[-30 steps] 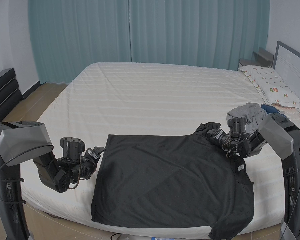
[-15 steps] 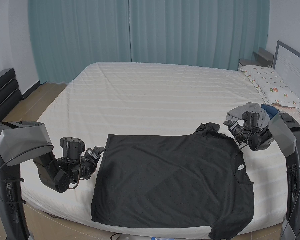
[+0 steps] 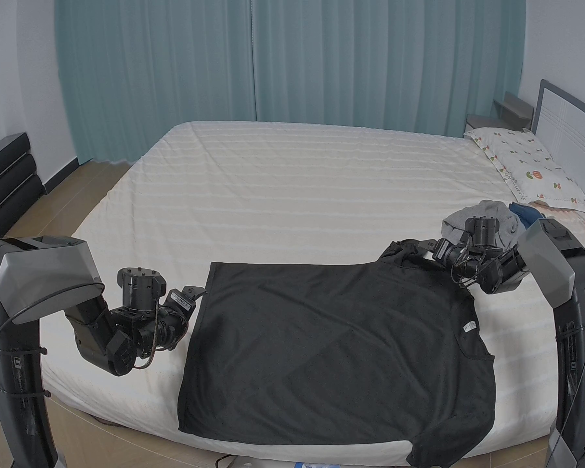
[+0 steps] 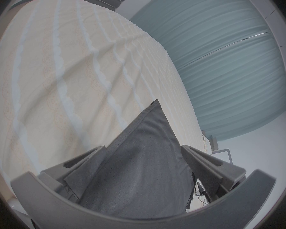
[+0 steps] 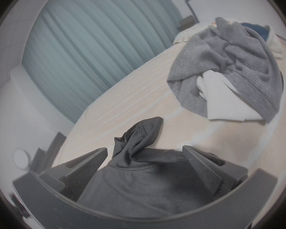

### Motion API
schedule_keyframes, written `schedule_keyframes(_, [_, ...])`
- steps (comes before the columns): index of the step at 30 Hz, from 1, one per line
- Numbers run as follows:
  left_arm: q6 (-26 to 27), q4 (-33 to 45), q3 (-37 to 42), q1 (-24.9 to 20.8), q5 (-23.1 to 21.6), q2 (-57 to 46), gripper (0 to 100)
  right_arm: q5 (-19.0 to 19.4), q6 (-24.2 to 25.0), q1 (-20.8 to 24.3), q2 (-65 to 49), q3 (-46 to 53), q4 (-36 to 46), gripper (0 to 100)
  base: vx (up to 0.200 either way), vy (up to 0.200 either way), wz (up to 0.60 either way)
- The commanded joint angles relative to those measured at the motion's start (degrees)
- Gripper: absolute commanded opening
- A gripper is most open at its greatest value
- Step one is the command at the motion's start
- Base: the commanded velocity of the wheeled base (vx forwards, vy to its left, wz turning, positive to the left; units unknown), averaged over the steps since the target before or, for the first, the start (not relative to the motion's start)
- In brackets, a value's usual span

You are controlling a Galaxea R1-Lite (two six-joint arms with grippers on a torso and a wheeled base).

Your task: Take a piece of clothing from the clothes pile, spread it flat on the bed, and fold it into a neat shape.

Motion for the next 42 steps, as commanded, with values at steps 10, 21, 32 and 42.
schedule_keyframes(10, [0.0, 0.0, 0.0, 0.0, 0.0, 0.0, 100, -0.3, -11.9, 2.9, 7.0, -7.8, 0.1, 100, 0.000, 0.000, 0.00])
schedule_keyframes(21, [0.0, 0.0, 0.0, 0.0, 0.0, 0.0, 100, -3.7, -14.0, 1.6, 9.4, -12.9, 2.1, 0, 0.000, 0.000, 0.00])
schedule_keyframes(32, [0.0, 0.0, 0.0, -0.1, 0.0, 0.0, 100, -7.6, -13.0, -1.3, 12.5, -22.3, 1.9, 0, 0.000, 0.000, 0.00])
schedule_keyframes(42, [0.0, 0.0, 0.0, -0.1, 0.0, 0.0, 100, -8.7, -7.7, -0.8, 15.4, -25.5, -0.2, 0, 0.000, 0.000, 0.00])
